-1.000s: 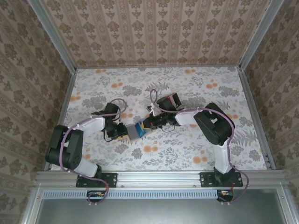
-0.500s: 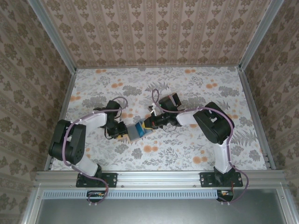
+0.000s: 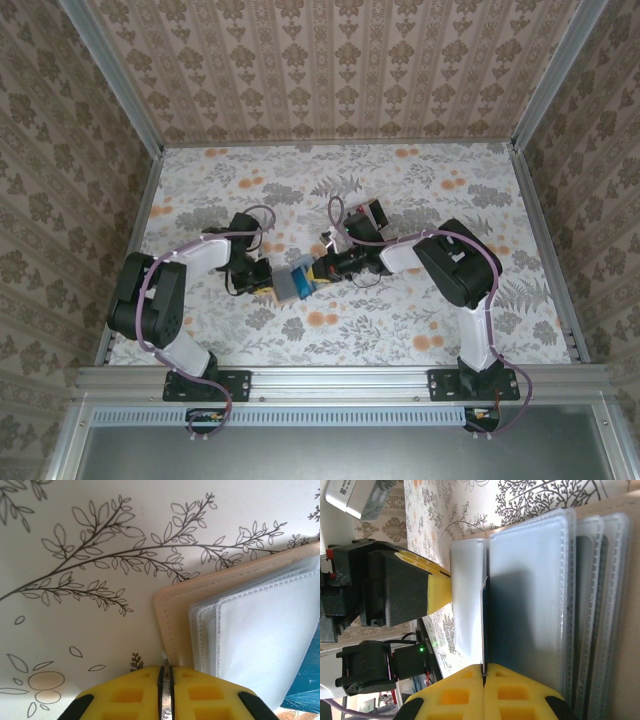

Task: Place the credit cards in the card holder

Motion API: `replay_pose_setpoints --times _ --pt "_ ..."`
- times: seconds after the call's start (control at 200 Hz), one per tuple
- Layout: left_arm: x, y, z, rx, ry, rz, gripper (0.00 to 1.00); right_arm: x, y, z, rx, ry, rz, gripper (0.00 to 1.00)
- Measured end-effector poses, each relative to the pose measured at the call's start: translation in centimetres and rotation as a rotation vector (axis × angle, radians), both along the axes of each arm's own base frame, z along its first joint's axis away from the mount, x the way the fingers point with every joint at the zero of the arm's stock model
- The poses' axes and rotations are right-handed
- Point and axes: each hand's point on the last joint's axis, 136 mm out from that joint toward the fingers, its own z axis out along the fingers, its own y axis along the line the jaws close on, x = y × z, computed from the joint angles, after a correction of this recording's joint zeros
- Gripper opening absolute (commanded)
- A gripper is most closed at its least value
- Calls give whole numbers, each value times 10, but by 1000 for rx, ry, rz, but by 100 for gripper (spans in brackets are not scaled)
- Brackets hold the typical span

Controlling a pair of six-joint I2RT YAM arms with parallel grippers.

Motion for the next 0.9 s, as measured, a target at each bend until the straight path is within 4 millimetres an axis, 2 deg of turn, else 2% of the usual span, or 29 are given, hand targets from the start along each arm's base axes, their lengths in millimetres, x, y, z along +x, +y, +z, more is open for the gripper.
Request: replay_pose_setpoints --times 0.25,0.69,0.9 --pt "0 0 1 33 -11 -26 0 -1 -5 -2 11 0 -7 0" --pt "-2 0 0 45 -14 -33 0 3 -16 0 42 1 -51 0" --pt "-2 0 0 46 -15 -34 0 9 -11 14 98 -24 -62 0"
